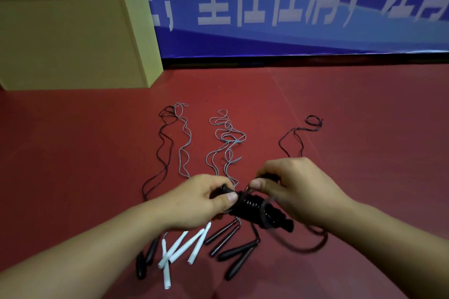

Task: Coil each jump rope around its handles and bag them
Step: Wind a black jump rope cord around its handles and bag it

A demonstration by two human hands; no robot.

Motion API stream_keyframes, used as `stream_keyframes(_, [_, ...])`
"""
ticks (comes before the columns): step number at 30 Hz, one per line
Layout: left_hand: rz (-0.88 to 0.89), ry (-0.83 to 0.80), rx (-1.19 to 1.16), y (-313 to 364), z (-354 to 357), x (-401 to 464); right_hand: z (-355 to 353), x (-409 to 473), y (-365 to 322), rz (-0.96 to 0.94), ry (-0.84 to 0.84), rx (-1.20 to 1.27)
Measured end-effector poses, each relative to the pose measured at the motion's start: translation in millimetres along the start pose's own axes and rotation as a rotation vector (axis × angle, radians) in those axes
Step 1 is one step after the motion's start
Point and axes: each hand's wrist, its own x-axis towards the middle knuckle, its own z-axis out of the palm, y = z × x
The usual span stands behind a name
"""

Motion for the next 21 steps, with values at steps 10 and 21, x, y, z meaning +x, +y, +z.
stream_keyframes(10, [0.049, -0.157, -0.022, 13.3, -0.4, -2.2, -11.6, 9.1, 19.8, 0.170, -0.078, 0.060])
stream_keyframes(21, [0.064, -0.231, -0.366, 24.0, 1.4, -1.4, -10.9, 7.3, 29.2, 0.208, -0.178, 0.586])
